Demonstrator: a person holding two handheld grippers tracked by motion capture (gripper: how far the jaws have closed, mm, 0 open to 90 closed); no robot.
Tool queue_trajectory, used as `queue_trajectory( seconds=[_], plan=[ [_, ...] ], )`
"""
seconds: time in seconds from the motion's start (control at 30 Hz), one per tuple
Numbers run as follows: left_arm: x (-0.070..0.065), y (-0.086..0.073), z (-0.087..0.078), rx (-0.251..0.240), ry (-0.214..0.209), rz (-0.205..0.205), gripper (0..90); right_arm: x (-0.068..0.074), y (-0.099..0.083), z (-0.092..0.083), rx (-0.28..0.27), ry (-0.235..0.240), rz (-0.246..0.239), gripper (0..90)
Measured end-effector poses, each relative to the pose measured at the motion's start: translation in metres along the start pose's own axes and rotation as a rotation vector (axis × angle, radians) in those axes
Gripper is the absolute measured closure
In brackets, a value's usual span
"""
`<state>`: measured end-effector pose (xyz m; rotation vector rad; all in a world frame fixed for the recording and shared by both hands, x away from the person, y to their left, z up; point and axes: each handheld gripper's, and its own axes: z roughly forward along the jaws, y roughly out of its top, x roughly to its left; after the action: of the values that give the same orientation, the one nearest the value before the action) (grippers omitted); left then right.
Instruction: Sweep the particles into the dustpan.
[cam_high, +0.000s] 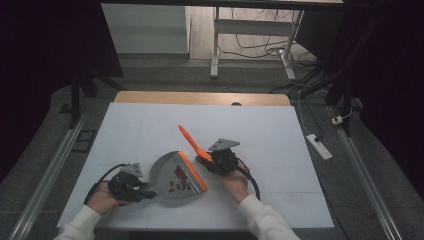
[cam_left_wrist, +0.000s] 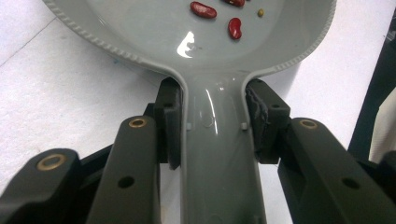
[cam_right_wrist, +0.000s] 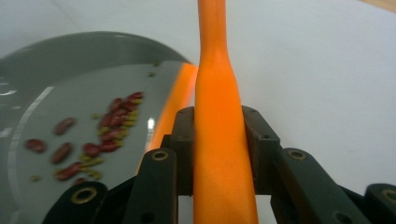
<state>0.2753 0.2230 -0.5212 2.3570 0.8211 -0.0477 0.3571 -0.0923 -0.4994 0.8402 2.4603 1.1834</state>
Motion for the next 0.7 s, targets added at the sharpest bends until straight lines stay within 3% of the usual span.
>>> queue_trajectory(
  seconds=[0.1, 0.2, 0.27, 0.37, 0.7],
  plan=[
    [0.0, 0.0, 0.0, -0.002, 0.001, 0.0, 61.6, 0.01, 0.0, 0.001, -0.003, 0.077, 0.014, 69.1],
    [0.0, 0.0, 0.0, -0.003, 0.003, -0.001, 61.6, 0.02, 0.003, 0.0, -0.021, 0.111, -0.014, 69.4],
    [0.0, 0.0, 0.0, -0.005, 0.004, -0.001, 61.6, 0.022, 0.006, -0.002, -0.04, 0.176, 0.021, 69.4],
    [0.0, 0.0, -0.001, -0.009, 0.003, 0.002, 61.6, 0.025, 0.009, -0.008, -0.061, 0.155, -0.006, 69.4],
    [0.0, -0.001, -0.001, -0.02, 0.003, -0.001, 61.6, 0.001, 0.01, -0.028, -0.112, 0.102, 0.045, 69.4]
  ],
)
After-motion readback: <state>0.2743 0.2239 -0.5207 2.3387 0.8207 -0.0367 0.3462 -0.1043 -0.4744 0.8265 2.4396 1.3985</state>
